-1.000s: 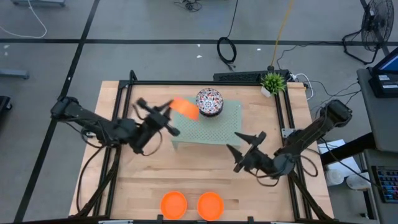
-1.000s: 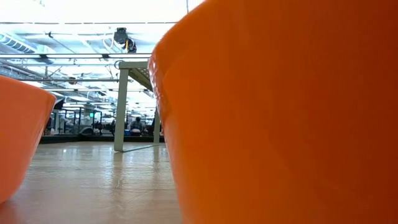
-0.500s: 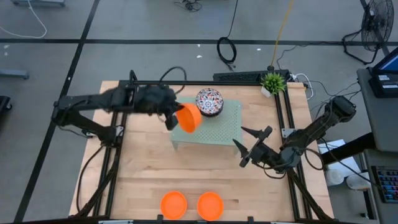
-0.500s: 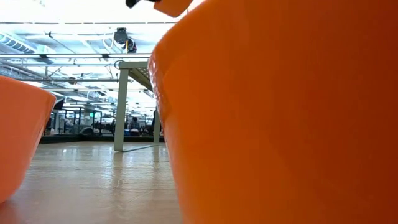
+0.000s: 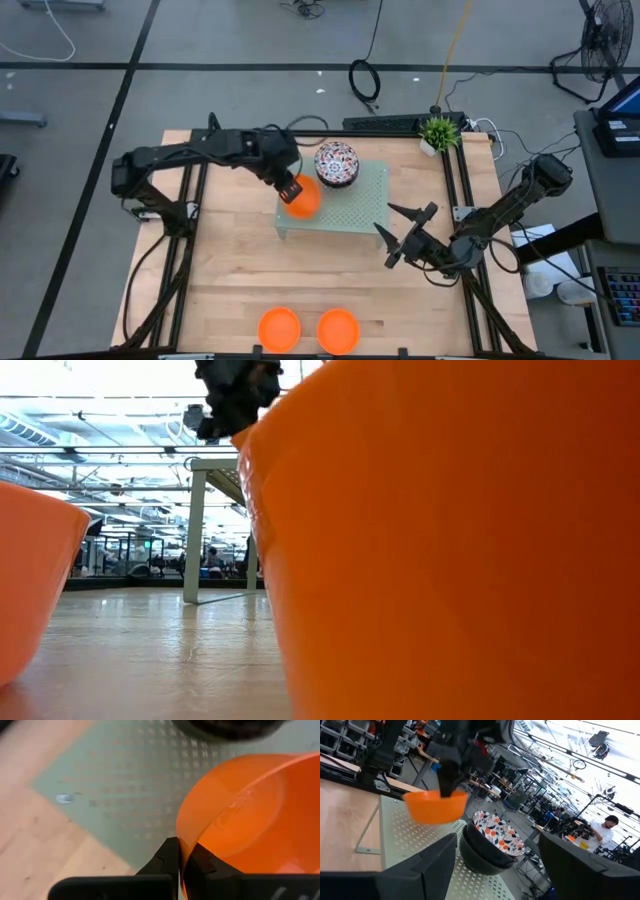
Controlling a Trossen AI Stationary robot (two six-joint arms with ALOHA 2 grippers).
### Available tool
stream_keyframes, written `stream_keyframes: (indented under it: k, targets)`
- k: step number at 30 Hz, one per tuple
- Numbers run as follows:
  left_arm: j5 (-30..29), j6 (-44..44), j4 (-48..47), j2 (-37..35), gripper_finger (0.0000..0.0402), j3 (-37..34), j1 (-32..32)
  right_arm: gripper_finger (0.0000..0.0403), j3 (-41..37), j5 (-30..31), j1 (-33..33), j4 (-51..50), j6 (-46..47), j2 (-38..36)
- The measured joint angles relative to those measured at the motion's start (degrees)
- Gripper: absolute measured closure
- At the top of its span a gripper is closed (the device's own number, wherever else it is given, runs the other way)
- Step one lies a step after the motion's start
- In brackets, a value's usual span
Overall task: Pick & Place Mini bowls
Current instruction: Put the right orange bowl on the shelf
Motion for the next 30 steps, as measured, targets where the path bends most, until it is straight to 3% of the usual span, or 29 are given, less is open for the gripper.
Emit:
stream_keyframes:
  k: [7, 20, 26, 30]
  targets:
    - [0.92, -0.69, -2.45, 1.95, 0.0394, 0.00, 0.50, 0.0136, 0.00, 0.07, 0.00, -0.18, 0.49, 0.00]
    - [4.25, 1.09, -2.83, 2.25, 0.0342, 0.00, -0.62, 0.0136, 0.00, 0.13, 0.00, -0.85, 0.87, 0.02]
    - [4.44, 13.13, -1.78, 1.52, 0.0310, 0.00, -1.21, 0.0135, 0.00, 0.13, 0.00, -0.85, 0.87, 0.01]
    - [4.43, 14.54, -0.96, -0.62, 0.0285, 0.35, -0.17, 0.0136, 0.00, 0.13, 0.00, -0.83, 0.86, 0.02]
